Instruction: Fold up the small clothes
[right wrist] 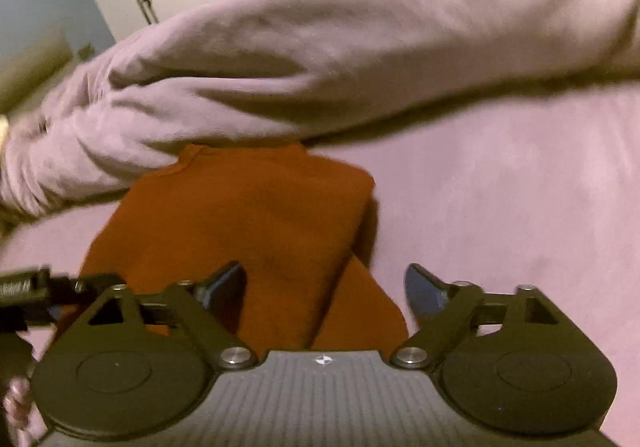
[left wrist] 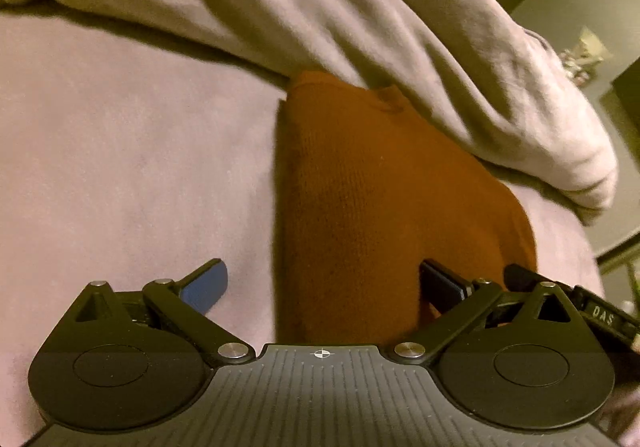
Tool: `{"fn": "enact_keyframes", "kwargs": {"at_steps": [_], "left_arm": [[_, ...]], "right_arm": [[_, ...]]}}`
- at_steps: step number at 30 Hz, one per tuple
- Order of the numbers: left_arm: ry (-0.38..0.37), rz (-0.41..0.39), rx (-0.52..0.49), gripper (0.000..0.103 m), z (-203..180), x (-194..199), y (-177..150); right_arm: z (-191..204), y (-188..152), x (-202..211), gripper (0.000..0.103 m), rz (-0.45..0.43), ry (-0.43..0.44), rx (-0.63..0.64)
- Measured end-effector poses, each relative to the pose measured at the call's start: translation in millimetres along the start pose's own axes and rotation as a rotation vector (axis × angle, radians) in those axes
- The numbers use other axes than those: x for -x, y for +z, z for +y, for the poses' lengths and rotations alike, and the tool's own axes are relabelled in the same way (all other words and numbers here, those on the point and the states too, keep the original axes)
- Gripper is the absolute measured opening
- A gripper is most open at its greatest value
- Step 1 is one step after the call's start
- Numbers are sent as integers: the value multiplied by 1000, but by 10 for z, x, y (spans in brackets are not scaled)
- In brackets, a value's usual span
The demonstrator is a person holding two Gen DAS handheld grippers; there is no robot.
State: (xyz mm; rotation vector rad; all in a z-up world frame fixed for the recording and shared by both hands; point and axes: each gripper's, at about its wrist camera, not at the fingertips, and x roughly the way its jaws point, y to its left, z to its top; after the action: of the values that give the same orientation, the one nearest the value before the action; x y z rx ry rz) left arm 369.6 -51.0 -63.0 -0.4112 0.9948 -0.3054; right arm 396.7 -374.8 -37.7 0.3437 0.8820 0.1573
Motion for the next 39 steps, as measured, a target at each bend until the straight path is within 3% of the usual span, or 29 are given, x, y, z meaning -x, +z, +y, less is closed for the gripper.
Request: {"fn": "enact_keyframes", "kwargs": {"at_steps": [3,6,12,13,15,16,19,22,24,25,27,29,31,39], "left_arm": [[-29,12,20,103,8,-26,29],[-45,9,-15,102,-74,-57,21],[-58,2,1,101,-31,-156,69],[-55,-3,-8,99,-44,-144,75],[-57,-22,-47,85,-111,-79,62],[-76,-22,-59,73,-136,-34,53],[-76,-15,-70,75,-143,-55,60],[-134,-6,61,84,15,-174,45],[-125,-19,58,83,-26,-186,40],[-111,-22,39,80,-67,-183,39],[-117,-24,35,62,-63,-148,48],[-150,-22,69,53,-4,-81,79],[-148,-28,46,51,-38,4,88],[-160,-63,13,50,-16,655,194]], "right_arm": [[-254,-9,-101,91,81,159,-158],[-272,-44,-138,73,89,238,-174],[-334,7,-334,78,135,320,-264],[-329,21,-361,78,134,324,-269],[-301,33,-391,76,131,325,-275],[-276,33,-389,67,129,324,-276],[-333,24,-330,54,126,369,-309],[-342,-7,-337,56,121,369,-316],[-314,-8,-390,61,124,358,-343],[-286,-4,-404,64,124,353,-344],[-262,1,-415,66,126,350,-345],[-260,11,-418,61,132,353,-370],[-261,8,-376,43,130,368,-379],[102,87,-29,39,127,443,-329]]}}
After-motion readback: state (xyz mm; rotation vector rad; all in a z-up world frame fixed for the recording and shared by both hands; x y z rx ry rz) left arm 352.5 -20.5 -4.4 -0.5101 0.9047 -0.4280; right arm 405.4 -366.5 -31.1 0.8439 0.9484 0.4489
